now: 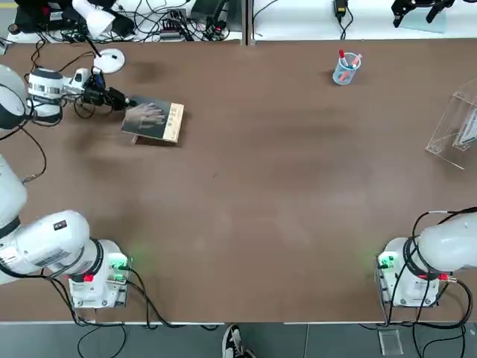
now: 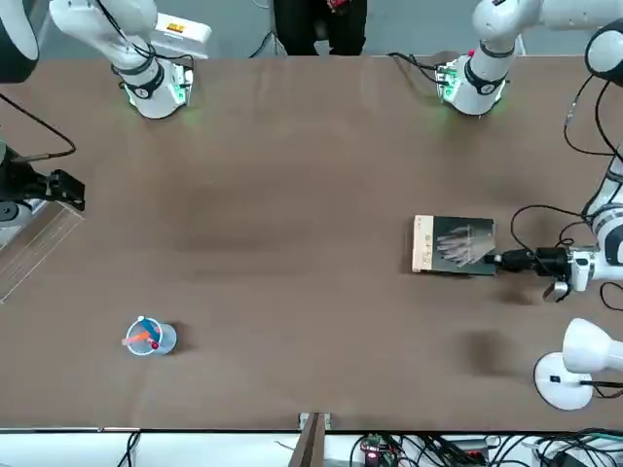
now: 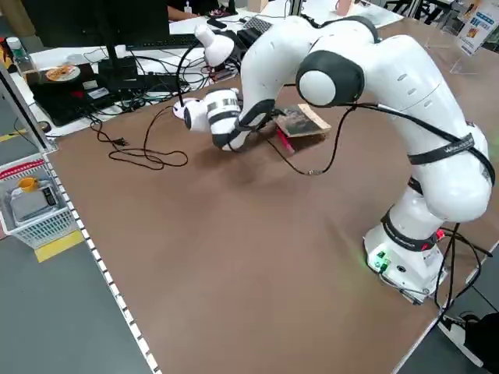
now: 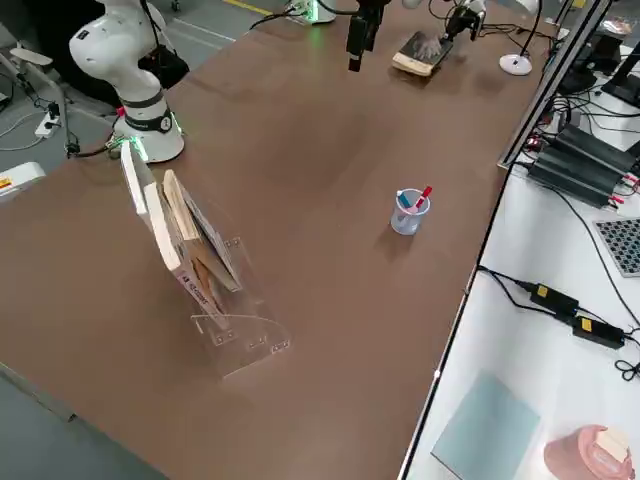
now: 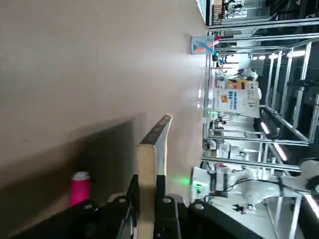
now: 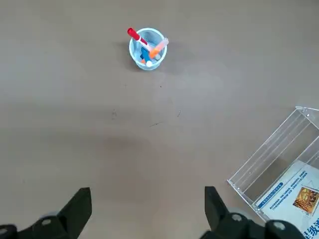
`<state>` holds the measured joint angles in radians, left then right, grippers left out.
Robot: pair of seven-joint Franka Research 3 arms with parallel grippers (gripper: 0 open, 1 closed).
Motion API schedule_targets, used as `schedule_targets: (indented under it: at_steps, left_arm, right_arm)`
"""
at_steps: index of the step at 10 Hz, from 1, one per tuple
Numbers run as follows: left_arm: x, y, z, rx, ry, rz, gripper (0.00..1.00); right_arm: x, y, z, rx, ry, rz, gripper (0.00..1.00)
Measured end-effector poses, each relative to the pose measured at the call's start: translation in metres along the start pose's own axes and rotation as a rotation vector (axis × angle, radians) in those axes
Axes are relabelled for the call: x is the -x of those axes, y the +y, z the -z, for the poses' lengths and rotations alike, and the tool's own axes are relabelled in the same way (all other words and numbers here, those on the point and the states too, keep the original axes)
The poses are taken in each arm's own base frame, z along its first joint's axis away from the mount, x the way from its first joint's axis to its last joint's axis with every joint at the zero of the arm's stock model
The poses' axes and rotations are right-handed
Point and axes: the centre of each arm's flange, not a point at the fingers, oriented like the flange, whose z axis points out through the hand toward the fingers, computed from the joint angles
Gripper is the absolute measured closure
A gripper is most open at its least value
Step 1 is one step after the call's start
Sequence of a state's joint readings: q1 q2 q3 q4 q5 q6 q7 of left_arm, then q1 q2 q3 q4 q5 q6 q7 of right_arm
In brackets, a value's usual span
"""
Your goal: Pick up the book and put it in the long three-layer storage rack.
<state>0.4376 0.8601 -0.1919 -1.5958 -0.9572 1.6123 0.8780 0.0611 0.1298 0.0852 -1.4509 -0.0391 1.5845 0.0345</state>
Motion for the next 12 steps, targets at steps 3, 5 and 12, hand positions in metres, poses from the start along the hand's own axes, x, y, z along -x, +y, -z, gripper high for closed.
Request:
schedule_targets:
  at_steps: [3, 5, 12]
  left_arm:
    - [-0.018, 0.035, -0.025, 0.03, -0.035, 0.034, 1.0]
    - [-0.029, 0.058, -0.047, 0.06, -0.061, 0.046, 1.0]
    - [-0.069, 0.14, -0.11, 0.16, -0.056, 0.049, 1.0]
  right_arm:
    - [-0.001, 0.0, 0.001, 0.0, 0.005, 0.0, 0.0]
    - [-0.001, 0.0, 0.001, -0.001, 0.006, 0.0, 0.0]
    - [-0.001, -0.001, 0.001, -0.001, 0.008, 0.002, 0.0]
